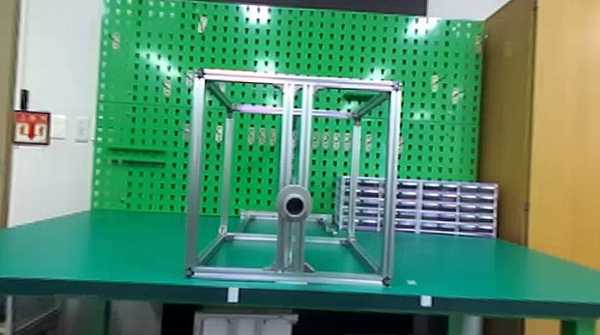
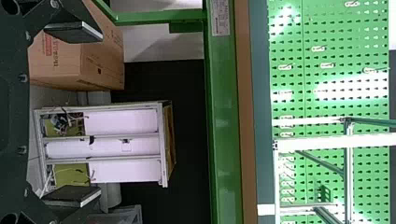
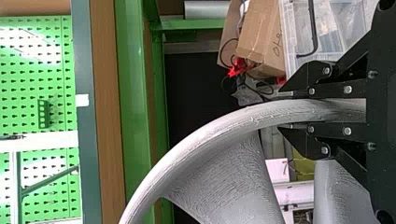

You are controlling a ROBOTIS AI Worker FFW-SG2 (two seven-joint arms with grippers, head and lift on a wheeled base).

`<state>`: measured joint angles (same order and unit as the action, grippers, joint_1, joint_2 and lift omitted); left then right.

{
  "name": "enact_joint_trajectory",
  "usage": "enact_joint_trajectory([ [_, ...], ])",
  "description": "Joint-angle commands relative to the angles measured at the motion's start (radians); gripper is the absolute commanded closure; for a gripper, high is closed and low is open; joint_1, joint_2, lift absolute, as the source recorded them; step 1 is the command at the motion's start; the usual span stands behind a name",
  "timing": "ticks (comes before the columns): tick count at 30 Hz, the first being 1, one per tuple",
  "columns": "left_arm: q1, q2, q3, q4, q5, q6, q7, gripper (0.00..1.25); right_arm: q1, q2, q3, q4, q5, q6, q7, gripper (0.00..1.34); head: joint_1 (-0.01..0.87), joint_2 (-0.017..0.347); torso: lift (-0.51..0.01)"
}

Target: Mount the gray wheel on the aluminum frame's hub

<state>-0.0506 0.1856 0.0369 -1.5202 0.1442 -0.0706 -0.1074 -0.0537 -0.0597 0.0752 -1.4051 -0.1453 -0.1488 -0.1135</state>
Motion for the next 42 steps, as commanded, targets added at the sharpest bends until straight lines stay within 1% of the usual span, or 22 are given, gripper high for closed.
enact_joint_trajectory([
  [1, 0.000, 0.000, -0.002, 0.000, 0.000, 0.000, 0.000, 0.13, 0.000, -0.002, 0.002, 0.000, -0.005, 0.000, 0.000, 1.33, -0.005, 0.006, -0.499],
  [23, 0.000, 0.000, -0.002, 0.000, -0.002, 0.000, 0.000, 0.13, -0.001, -0.003, 0.011, 0.000, -0.007, -0.002, 0.000, 1.33, -0.005, 0.006, -0.499],
  [26, 0.002, 0.000, 0.000, 0.000, -0.002, 0.000, 0.000, 0.13, -0.003, -0.002, 0.021, -0.020, 0.003, 0.003, -0.005, 1.33, -0.005, 0.006, -0.499],
  [32, 0.000, 0.000, -0.002, 0.000, -0.002, 0.000, 0.000, 0.13, -0.003, -0.005, 0.060, -0.124, 0.006, 0.100, -0.055, 1.33, -0.005, 0.006, -0.499],
  [42, 0.002, 0.000, 0.000, 0.000, 0.000, 0.000, 0.000, 0.13, -0.020, -0.011, 0.103, -0.344, -0.002, 0.318, -0.149, 1.33, -0.005, 0.006, -0.499],
])
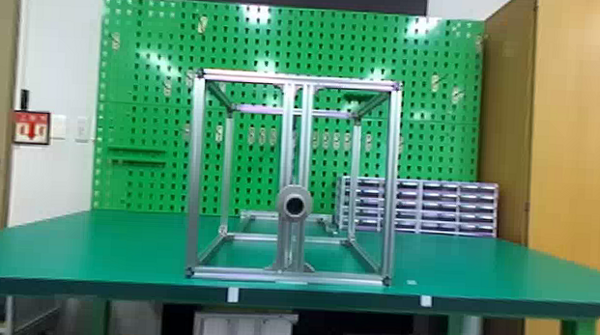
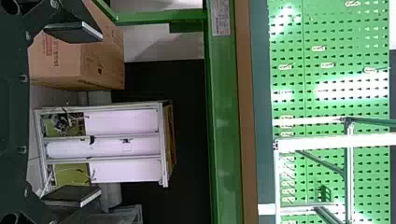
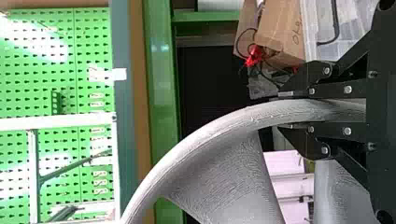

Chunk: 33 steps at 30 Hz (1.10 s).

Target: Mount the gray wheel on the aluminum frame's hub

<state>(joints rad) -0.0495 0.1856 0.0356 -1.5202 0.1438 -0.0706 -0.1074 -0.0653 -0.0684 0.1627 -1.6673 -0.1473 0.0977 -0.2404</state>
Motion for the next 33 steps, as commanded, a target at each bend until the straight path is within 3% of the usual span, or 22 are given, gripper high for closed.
enact_joint_trajectory([
  [1, 0.000, 0.000, 0.001, 0.000, 0.002, 0.000, 0.000, 0.13, -0.011, -0.002, 0.020, -0.101, 0.000, 0.094, -0.034, 1.33, -0.005, 0.006, -0.499],
  [9, 0.000, 0.000, 0.003, 0.000, 0.003, 0.000, 0.000, 0.13, -0.054, -0.005, 0.066, -0.249, 0.002, 0.283, -0.138, 1.33, -0.005, 0.006, -0.499],
  [13, 0.000, 0.000, 0.003, 0.000, 0.003, 0.000, 0.000, 0.13, -0.080, -0.005, 0.080, -0.318, -0.037, 0.376, -0.192, 1.33, -0.005, 0.006, -0.499],
  [22, 0.004, 0.000, 0.004, 0.000, 0.003, 0.000, 0.000, 0.13, -0.125, 0.004, 0.083, -0.427, -0.101, 0.513, -0.278, 1.33, -0.005, 0.006, -0.499],
  [33, 0.007, 0.002, 0.004, 0.000, 0.003, 0.000, 0.000, 0.13, -0.231, -0.005, 0.124, -0.522, -0.189, 0.636, -0.375, 1.33, -0.005, 0.006, -0.499],
])
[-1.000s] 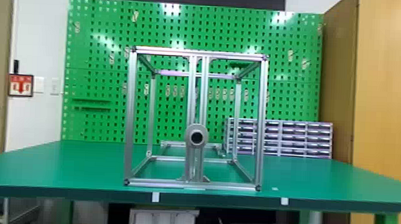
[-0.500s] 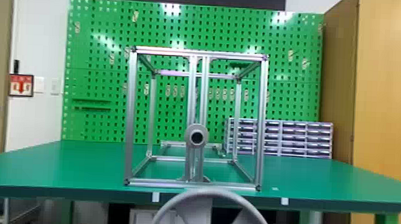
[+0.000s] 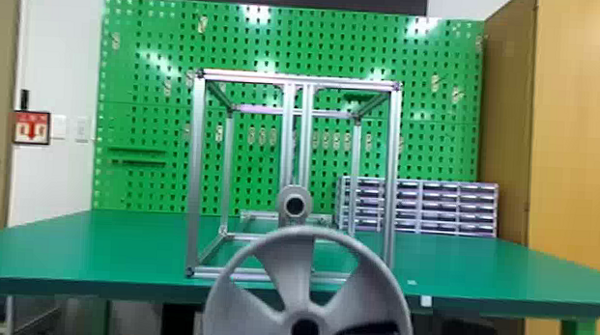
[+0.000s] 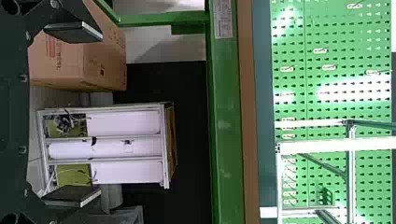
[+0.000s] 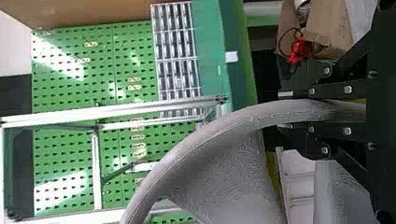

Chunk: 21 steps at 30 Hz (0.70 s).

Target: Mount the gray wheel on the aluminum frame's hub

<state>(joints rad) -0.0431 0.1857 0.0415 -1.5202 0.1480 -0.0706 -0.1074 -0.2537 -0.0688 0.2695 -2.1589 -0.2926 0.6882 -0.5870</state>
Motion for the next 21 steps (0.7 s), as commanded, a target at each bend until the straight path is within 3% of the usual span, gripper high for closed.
enact_joint_trajectory([
  [1, 0.002, 0.001, -0.002, 0.000, -0.001, 0.000, 0.000, 0.13, -0.052, -0.006, 0.019, -0.035, -0.057, 0.051, -0.040, 1.33, -0.005, 0.006, -0.499],
  [15, 0.011, 0.009, -0.006, 0.000, -0.004, 0.002, 0.000, 0.13, -0.182, -0.020, 0.059, -0.058, -0.277, 0.119, -0.244, 1.33, -0.005, 0.006, -0.499],
  [21, 0.014, 0.015, -0.011, 0.000, -0.004, 0.006, 0.000, 0.13, -0.213, -0.014, 0.040, -0.058, -0.327, 0.126, -0.287, 1.33, -0.005, 0.006, -0.499],
])
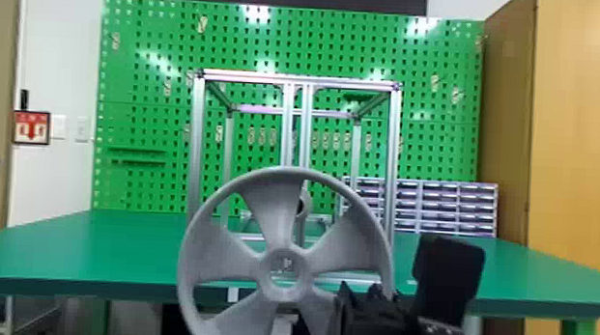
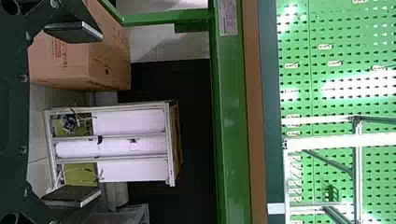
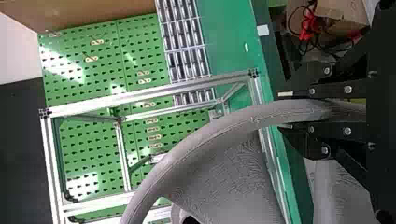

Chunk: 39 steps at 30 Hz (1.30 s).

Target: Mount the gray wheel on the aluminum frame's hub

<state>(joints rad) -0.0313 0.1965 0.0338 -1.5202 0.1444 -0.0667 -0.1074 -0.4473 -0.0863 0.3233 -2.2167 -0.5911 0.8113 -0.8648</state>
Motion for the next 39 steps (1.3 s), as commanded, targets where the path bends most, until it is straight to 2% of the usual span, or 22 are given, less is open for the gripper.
enact_joint_trajectory([
  [1, 0.004, 0.006, -0.003, 0.000, 0.000, 0.004, 0.000, 0.13, -0.022, 0.004, -0.018, 0.000, -0.029, 0.003, -0.011, 1.33, -0.005, 0.006, -0.499],
  [9, 0.005, 0.017, -0.014, 0.000, -0.002, 0.015, 0.000, 0.13, -0.054, 0.005, -0.070, 0.002, -0.095, 0.003, -0.013, 1.33, -0.005, 0.006, -0.499],
  [26, 0.007, 0.024, -0.025, 0.000, -0.003, 0.025, 0.000, 0.13, -0.116, 0.004, -0.062, 0.015, -0.139, -0.004, -0.013, 1.33, -0.005, 0.006, -0.499],
  [28, 0.005, 0.024, -0.026, 0.000, -0.003, 0.027, 0.000, 0.13, -0.125, 0.005, -0.069, 0.023, -0.164, -0.006, -0.011, 1.33, -0.005, 0.006, -0.499],
  [39, 0.005, 0.024, -0.028, 0.000, -0.003, 0.028, 0.000, 0.13, -0.142, 0.013, -0.049, 0.035, -0.148, -0.009, -0.013, 1.33, -0.005, 0.006, -0.499],
])
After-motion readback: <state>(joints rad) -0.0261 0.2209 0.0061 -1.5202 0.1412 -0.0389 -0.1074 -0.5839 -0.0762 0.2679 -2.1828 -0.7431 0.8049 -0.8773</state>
